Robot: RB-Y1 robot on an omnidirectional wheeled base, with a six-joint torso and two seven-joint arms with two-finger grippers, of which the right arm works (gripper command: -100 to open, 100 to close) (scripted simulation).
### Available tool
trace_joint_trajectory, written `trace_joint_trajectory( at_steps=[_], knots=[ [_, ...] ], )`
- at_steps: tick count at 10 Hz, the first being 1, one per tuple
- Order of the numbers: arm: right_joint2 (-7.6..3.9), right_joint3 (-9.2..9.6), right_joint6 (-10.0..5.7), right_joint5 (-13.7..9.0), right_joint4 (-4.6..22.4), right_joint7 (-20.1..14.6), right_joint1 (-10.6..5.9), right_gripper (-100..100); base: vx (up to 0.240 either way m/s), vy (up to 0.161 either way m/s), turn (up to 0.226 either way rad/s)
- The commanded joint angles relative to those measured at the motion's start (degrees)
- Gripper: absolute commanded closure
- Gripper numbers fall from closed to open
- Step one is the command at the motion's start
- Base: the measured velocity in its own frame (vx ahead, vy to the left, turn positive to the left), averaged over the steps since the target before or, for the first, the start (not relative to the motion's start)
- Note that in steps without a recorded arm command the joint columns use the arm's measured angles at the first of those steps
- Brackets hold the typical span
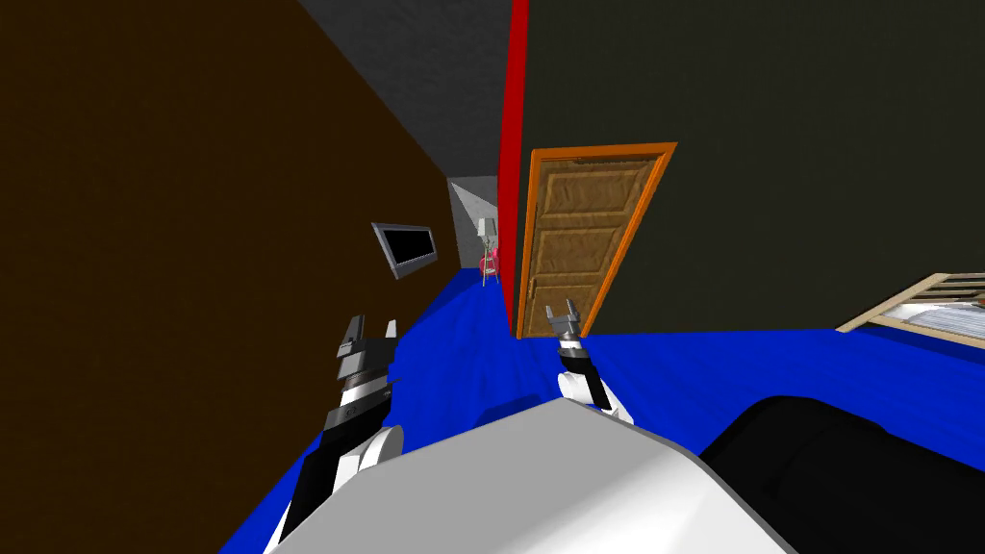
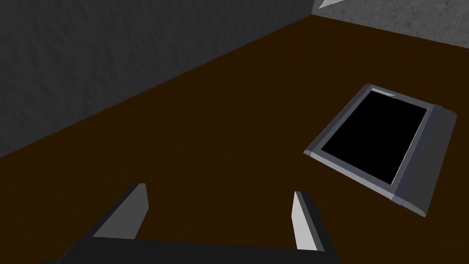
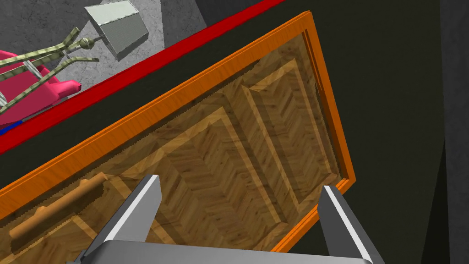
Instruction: Pull the door open
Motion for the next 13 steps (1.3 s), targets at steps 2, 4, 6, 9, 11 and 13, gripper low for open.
trace_joint_trajectory(
  at_steps=[2,4,6,9,11,13],
  knots=[
    [-0.22,-0.4,-0.67,-1.22,3.17,-1.92,-0.9,-100,0.038,-0.057,0.087],
    [-0.78,-1.2,-1.22,-3.01,6.48,-4.52,-1.6,-100,0.043,-0.07,0.227],
    [-1.34,-2.0,-1.76,-4.8,9.78,-7.12,-2.29,-100,0.049,-0.103,0.191],
    [-1.9,-2.81,-2.31,-6.62,13.15,-9.77,-3.0,-100,0.029,-0.092,0.164],
    [-2.46,-3.63,-2.87,-8.46,16.55,-12.44,-3.72,-100,0.042,-0.06,0.181],
    [-3.02,-4.46,-3.43,-10.31,19.96,-15.12,-4.43,-100,0.035,-0.115,0.21]
  ],
)
